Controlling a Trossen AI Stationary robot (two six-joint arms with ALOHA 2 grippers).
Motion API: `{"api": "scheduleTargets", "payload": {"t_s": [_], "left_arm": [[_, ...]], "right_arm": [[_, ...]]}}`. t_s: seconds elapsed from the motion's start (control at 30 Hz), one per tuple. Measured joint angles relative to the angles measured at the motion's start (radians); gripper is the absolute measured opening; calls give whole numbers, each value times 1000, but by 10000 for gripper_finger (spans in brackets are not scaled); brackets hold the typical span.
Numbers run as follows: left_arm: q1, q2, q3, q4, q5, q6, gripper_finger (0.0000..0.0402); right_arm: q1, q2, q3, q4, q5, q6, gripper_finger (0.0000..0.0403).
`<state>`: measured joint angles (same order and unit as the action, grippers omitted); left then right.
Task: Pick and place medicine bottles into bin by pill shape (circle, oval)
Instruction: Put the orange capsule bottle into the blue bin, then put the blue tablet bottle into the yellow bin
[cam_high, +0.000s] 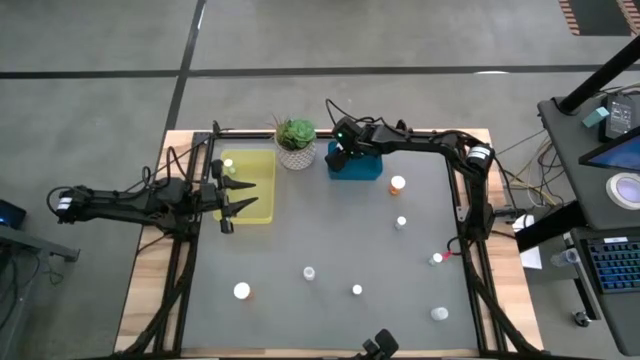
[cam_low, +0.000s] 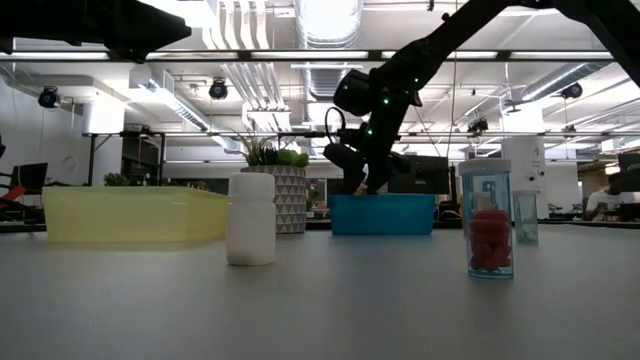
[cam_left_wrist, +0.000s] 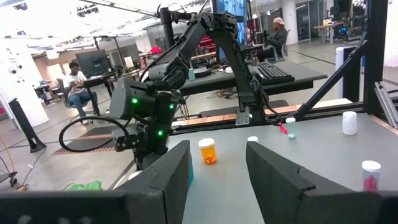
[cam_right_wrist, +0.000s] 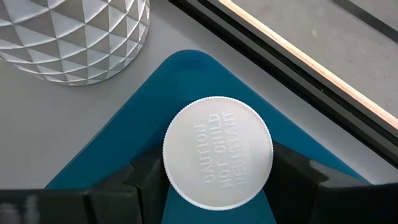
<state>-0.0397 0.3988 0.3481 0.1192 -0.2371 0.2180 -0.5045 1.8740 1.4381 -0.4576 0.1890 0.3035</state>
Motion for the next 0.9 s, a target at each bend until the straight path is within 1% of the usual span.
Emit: {"api": "scheduleTargets", "payload": {"t_s": [0.37,0.7,0.8,0.9], "left_arm": [[0,0,0,-1,0,0,142],[0,0,0,-2,0,0,142],[0,0,0,-1,0,0,142],[0,0,0,-1,0,0,142]], "right_arm": [[0,0,-4,1,0,-4,213],[0,0,-4,0,-2,-5,279],[0,-1,-3,-5,-2,-5,291],[0,-13,13,-48,-3,4,294]]}}
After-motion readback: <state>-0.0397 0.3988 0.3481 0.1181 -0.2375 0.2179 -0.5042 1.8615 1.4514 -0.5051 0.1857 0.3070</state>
